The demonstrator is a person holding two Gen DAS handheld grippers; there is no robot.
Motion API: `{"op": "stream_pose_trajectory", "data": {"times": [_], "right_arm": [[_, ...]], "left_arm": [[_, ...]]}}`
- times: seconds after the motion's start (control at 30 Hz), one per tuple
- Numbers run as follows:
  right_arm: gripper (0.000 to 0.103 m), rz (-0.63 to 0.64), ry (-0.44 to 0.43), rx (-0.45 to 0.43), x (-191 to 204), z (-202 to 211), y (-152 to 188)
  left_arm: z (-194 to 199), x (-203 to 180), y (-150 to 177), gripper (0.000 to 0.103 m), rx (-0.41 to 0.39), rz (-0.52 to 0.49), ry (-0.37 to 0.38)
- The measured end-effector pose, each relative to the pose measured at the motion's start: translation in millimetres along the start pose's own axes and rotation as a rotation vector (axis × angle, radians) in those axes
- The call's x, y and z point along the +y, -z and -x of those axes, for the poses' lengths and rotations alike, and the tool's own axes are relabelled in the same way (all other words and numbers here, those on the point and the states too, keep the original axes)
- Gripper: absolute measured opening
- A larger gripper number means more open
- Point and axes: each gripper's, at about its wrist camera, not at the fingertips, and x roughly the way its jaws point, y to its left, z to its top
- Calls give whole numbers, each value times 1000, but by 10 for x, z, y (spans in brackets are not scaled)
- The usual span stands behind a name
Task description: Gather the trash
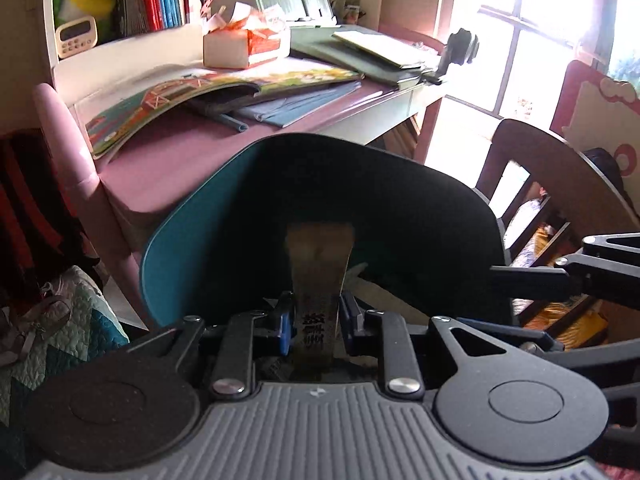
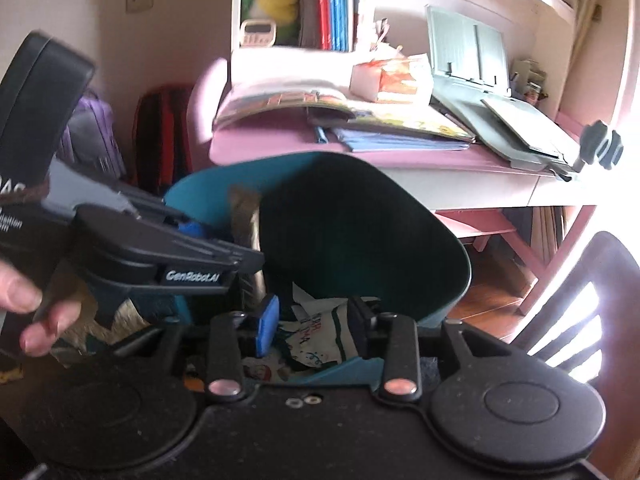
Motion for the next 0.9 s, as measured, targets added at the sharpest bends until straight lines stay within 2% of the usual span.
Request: {"op": "stream_pose_trajectory", "data": {"times": [0.1, 0.33, 0.37, 0.47, 0.63, 0.9], "right_arm": [[44, -36, -12, -29, 9, 155, 28], [50, -65, -29, -92, 95, 537, 52], [51, -68, -30, -102, 111, 593, 55], [54, -82, -39, -132, 153, 763, 77], [57, -103, -41, -165, 223, 993, 118], [59, -125, -28, -194, 351, 1271, 203]], "left_arm": [[189, -23, 38, 30, -26, -2, 9], [623, -52, 145, 31, -74, 3, 17], [681, -58, 160, 35, -80, 1, 19], [888, -77, 227, 61, -118, 0, 12], [1188, -92, 338, 62, -153, -4, 14], [1572, -68, 534, 79, -204, -2, 13]]}}
